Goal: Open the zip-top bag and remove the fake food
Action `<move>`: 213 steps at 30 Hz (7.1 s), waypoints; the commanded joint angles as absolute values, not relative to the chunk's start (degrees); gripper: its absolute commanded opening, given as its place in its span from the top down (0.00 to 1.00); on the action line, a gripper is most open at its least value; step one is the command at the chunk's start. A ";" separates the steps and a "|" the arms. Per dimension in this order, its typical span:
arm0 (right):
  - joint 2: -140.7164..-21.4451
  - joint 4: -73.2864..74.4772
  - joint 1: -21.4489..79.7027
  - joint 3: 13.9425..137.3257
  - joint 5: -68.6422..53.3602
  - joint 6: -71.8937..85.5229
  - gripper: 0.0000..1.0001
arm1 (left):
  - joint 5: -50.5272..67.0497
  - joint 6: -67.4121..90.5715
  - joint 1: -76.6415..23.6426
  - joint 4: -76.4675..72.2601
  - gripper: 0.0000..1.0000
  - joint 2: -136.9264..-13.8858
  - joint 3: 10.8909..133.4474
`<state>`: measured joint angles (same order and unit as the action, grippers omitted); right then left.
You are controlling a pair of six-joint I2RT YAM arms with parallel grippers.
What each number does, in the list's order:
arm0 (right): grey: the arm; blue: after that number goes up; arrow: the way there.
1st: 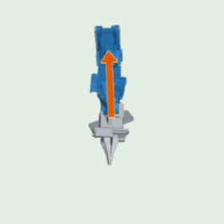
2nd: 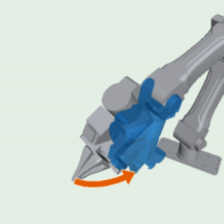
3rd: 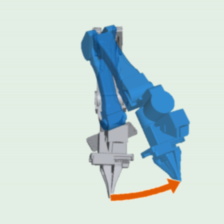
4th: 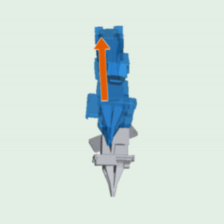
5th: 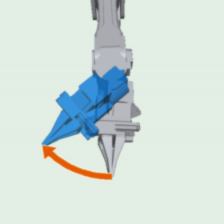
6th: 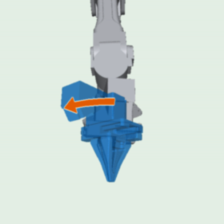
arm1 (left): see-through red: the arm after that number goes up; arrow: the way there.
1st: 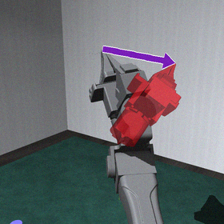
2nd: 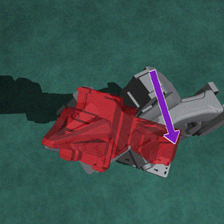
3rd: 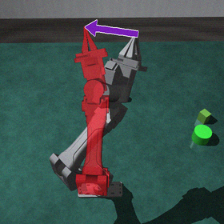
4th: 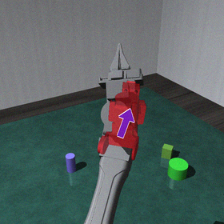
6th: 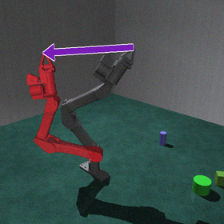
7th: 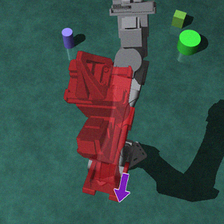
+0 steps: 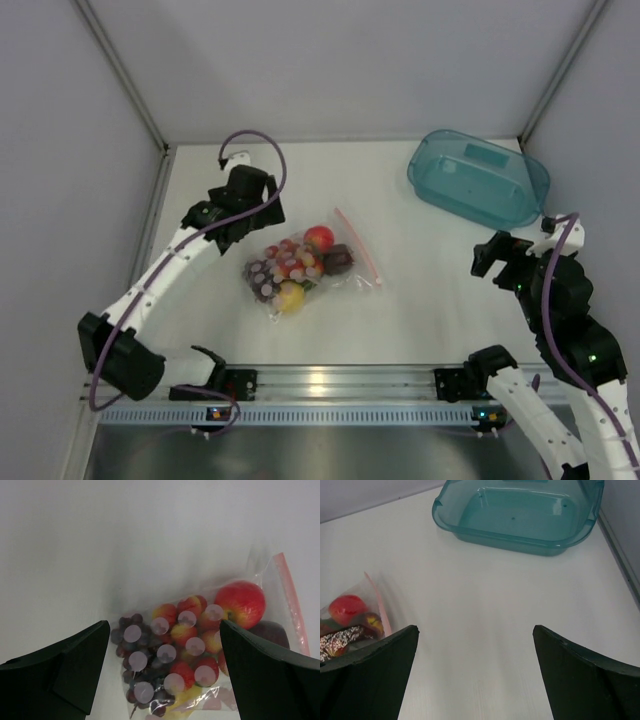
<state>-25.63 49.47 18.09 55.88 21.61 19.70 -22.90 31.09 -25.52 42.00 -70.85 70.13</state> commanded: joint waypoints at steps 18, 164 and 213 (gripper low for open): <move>-23.64 50.36 17.49 53.00 13.63 21.01 0.01 | -43.85 27.60 -51.15 51.50 0.03 -117.67 107.04; -40.87 9.66 63.28 49.13 0.26 -7.56 1.00 | 18.59 -6.47 -52.73 3.72 0.12 -62.33 70.70; -36.65 15.38 63.28 48.78 -2.20 -5.89 1.00 | 52.21 -19.16 -49.83 17.75 1.00 -71.72 73.48</move>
